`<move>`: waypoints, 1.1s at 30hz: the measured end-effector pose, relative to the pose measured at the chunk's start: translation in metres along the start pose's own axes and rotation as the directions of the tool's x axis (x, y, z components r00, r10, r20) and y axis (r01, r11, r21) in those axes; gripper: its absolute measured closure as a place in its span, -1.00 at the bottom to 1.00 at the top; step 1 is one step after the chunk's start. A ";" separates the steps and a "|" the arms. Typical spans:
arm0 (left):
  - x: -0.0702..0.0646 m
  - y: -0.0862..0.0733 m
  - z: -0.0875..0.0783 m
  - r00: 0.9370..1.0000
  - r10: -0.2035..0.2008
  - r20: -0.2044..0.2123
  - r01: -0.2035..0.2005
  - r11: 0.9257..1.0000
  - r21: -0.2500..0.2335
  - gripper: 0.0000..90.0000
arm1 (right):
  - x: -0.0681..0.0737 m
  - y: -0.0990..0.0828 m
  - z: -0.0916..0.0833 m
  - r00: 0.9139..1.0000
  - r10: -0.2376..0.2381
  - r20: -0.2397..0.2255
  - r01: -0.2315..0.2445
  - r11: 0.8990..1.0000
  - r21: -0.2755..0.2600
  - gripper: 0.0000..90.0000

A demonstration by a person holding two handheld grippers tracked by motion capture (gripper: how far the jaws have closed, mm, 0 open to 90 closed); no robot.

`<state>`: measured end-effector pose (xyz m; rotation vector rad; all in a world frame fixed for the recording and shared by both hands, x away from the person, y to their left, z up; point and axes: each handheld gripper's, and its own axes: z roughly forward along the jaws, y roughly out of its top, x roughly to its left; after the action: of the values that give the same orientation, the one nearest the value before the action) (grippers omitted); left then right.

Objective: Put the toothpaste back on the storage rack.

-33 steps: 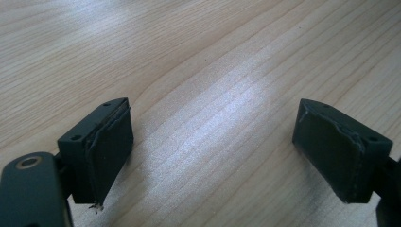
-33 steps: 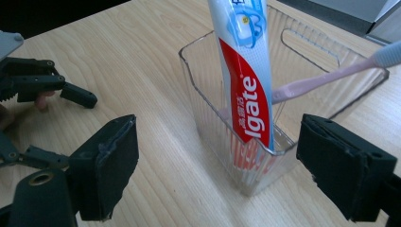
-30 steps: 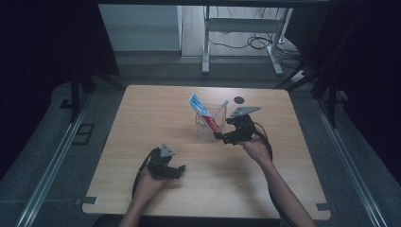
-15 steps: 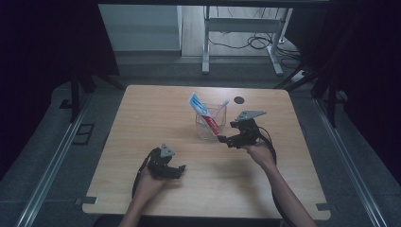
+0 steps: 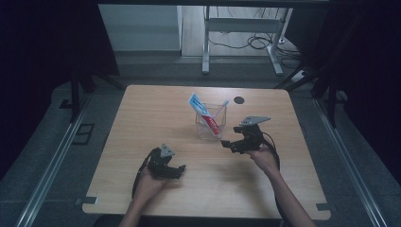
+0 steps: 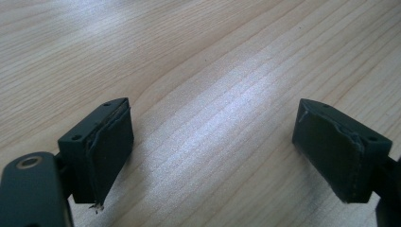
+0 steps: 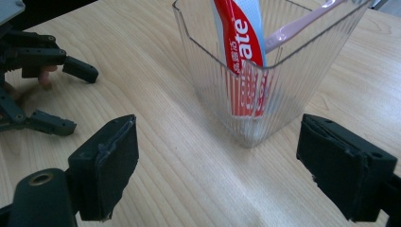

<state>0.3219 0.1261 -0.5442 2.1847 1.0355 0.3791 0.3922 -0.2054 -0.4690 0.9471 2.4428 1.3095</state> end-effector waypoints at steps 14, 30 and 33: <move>0.000 0.000 0.000 1.000 -0.001 0.000 0.001 1.000 -0.001 -0.70 | -0.002 -0.020 -0.012 1.000 0.019 0.006 -0.019 1.000 -0.004 -0.70; 0.000 0.000 0.000 1.000 -0.002 -0.001 0.002 1.000 -0.001 -0.70 | -0.008 -0.046 -0.025 0.998 0.056 0.015 -0.056 0.998 -0.004 -0.70; 0.000 0.000 0.000 1.000 -0.003 0.000 0.003 1.000 -0.001 -0.70 | -0.009 -0.051 -0.029 0.998 0.067 0.017 -0.067 0.998 -0.009 -0.70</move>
<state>0.3217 0.1259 -0.5443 2.1820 1.0380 0.3781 0.3636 -0.2506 -0.4939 1.0429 2.4102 1.3263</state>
